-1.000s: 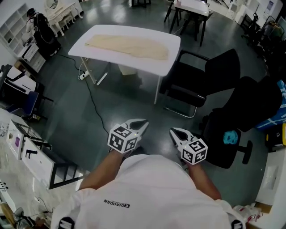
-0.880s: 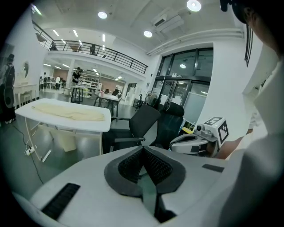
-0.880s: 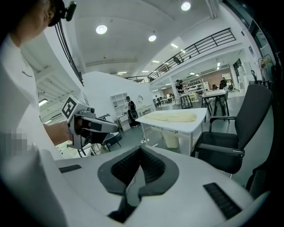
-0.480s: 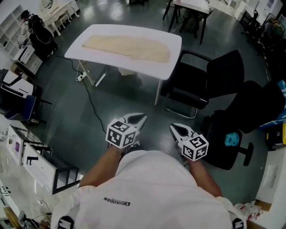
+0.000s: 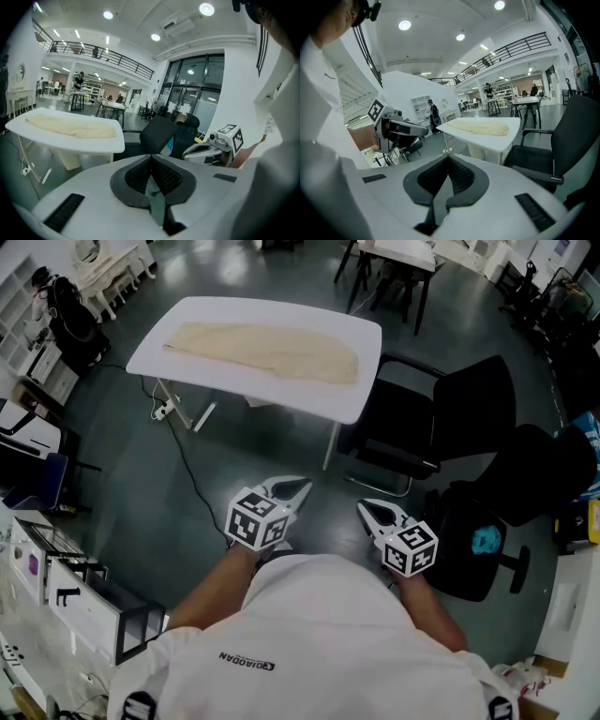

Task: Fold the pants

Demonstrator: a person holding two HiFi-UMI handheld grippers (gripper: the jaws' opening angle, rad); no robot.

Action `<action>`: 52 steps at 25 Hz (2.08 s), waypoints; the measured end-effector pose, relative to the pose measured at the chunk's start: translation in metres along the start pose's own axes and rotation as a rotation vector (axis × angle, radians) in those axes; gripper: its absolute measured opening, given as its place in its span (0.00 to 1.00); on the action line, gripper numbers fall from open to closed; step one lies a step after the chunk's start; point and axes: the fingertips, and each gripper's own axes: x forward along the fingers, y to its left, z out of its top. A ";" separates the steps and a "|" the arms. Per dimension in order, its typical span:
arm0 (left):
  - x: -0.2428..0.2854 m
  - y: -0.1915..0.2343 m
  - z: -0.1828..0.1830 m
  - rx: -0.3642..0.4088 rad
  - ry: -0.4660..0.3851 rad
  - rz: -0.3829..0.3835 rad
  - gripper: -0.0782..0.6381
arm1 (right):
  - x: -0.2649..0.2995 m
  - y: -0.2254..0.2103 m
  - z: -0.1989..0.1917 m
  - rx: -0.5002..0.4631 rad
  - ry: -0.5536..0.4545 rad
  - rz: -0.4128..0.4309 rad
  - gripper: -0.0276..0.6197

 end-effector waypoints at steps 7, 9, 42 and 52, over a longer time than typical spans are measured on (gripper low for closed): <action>-0.008 0.045 0.008 -0.019 -0.003 -0.012 0.15 | 0.047 0.006 0.016 0.000 0.031 -0.002 0.07; -0.011 0.061 0.008 -0.027 -0.002 -0.009 0.15 | 0.063 0.007 0.020 0.001 0.037 -0.003 0.07; -0.061 0.221 -0.005 -0.113 -0.003 0.122 0.15 | 0.229 0.030 0.064 -0.027 0.116 0.126 0.07; -0.009 0.262 0.037 -0.092 0.021 0.117 0.15 | 0.263 -0.033 0.088 0.013 0.107 0.107 0.07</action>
